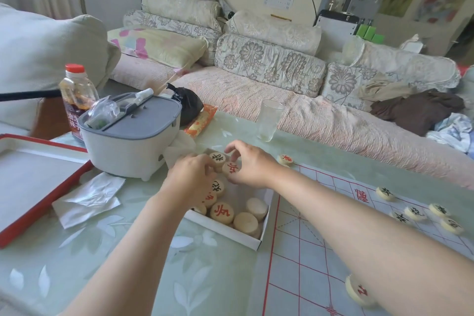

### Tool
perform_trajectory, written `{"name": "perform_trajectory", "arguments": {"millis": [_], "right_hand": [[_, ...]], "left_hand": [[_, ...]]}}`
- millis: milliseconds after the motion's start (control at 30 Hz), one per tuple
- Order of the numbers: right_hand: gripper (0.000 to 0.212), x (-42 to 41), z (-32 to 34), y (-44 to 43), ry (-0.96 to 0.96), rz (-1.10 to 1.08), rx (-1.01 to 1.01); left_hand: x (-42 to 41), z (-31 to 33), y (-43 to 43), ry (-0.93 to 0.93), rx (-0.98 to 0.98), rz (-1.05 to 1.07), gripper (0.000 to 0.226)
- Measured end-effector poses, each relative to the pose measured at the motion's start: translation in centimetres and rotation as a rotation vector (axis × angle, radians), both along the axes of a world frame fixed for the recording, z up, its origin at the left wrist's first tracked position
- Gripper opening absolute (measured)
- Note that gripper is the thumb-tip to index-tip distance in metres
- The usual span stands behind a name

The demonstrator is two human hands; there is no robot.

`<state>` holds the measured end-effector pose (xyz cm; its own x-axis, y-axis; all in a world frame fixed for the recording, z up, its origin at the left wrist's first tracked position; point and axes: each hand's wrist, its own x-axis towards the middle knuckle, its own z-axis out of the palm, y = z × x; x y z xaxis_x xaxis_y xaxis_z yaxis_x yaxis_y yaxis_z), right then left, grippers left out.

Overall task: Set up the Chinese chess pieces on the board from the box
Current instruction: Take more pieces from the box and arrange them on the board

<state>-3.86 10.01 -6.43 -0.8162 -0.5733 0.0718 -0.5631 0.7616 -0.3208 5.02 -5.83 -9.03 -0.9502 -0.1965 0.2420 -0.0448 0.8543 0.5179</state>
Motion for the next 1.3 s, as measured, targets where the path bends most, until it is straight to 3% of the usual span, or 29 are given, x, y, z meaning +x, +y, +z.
{"name": "perform_trajectory", "arguments": {"millis": [133, 300, 500, 633, 800, 1067, 1300], "right_hand": [[0.054, 2.6, 1.5, 0.1, -0.034, 0.063, -0.167], [0.046, 4.8, 1.7, 0.6, -0.053, 0.114, -0.265], [0.025, 6.5, 1.1, 1.8, -0.236, 0.083, -0.091], [0.032, 7.6, 1.1, 1.8, -0.292, 0.129, 0.042], [0.035, 8.6, 1.3, 1.2, -0.218, 0.125, 0.134], [0.029, 8.8, 1.2, 3.9, -0.109, 0.011, -0.105], [0.026, 7.7, 1.8, 13.4, -0.029, -0.276, -0.222]], "left_hand": [[-0.4, 0.9, 1.4, 0.015, 0.268, 0.020, 0.036], [0.1, 1.0, 1.5, 0.006, 0.430, 0.042, 0.021], [2.0, 1.1, 0.1, 0.021, 0.357, 0.146, 0.019], [3.0, 1.0, -0.1, 0.000, 0.297, 0.137, 0.024], [3.9, 1.3, 0.6, -0.007, 0.287, 0.102, 0.027], [4.3, 2.3, 2.3, 0.025, 0.265, 0.086, 0.023], [3.1, 3.4, 8.9, 0.033, 0.312, -0.012, 0.025]]}}
